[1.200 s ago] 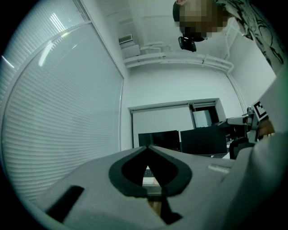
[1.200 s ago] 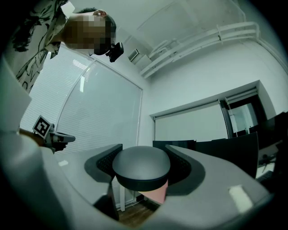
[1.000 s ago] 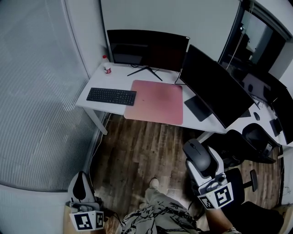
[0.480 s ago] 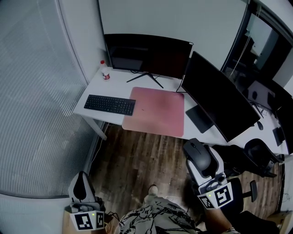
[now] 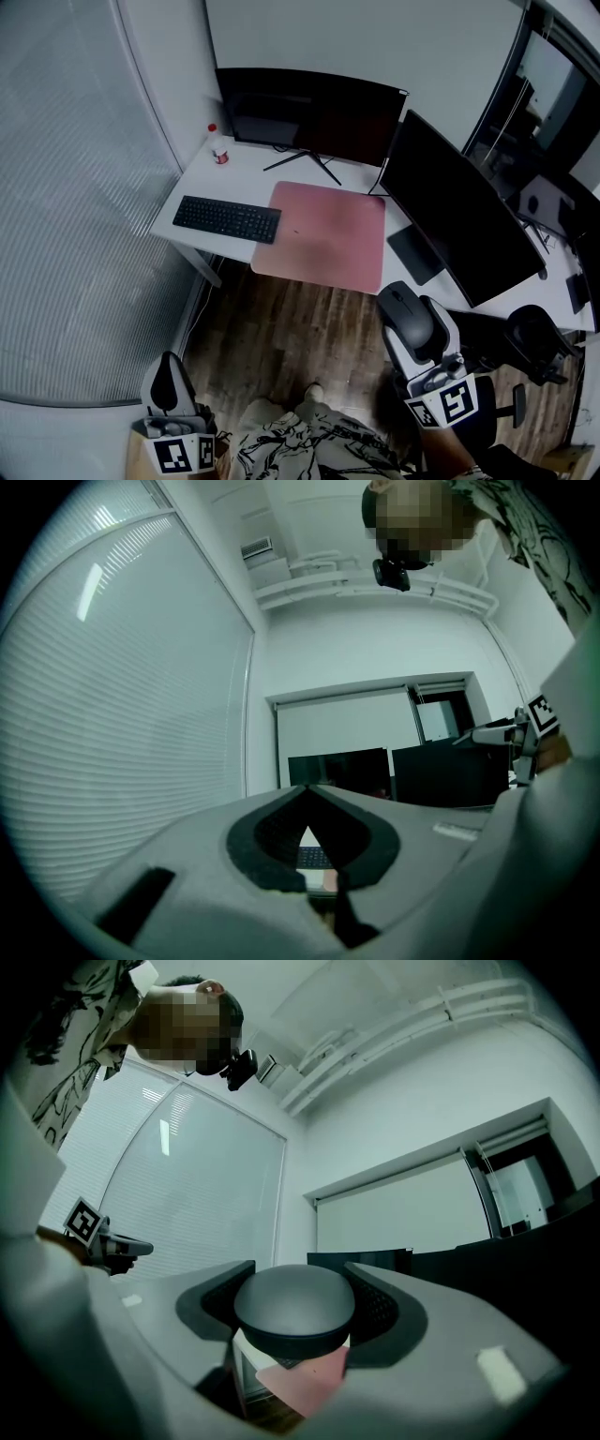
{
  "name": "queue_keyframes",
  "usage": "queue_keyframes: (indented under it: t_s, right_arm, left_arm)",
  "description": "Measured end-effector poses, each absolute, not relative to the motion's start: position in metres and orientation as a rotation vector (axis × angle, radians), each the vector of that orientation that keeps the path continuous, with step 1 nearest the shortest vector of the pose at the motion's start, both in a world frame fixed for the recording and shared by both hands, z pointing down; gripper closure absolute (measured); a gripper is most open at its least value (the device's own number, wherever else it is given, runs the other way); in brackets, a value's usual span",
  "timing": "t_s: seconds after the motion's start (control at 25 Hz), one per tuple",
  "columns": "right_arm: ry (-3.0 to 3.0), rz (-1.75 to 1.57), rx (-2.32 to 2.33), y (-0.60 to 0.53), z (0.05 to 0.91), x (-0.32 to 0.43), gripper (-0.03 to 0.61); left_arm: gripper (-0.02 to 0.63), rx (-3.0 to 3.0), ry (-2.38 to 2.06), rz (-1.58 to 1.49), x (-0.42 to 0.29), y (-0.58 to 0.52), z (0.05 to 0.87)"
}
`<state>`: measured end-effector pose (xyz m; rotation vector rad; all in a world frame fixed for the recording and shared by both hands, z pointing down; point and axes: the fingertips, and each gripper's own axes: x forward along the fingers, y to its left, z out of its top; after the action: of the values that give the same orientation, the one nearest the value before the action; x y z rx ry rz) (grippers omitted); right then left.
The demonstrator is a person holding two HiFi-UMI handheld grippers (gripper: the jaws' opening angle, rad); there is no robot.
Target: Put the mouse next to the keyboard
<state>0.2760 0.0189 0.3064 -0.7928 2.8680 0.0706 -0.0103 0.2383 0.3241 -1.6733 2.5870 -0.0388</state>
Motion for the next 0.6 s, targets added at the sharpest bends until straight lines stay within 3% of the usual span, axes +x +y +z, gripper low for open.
queue_keyframes:
  t_s: [0.6]
  right_arm:
    - [2.835,0.095,-0.952,0.004,0.306,0.218,0.272]
  left_arm:
    - [0.623,-1.814,2.507,-0.045,-0.097,0.188,0.331]
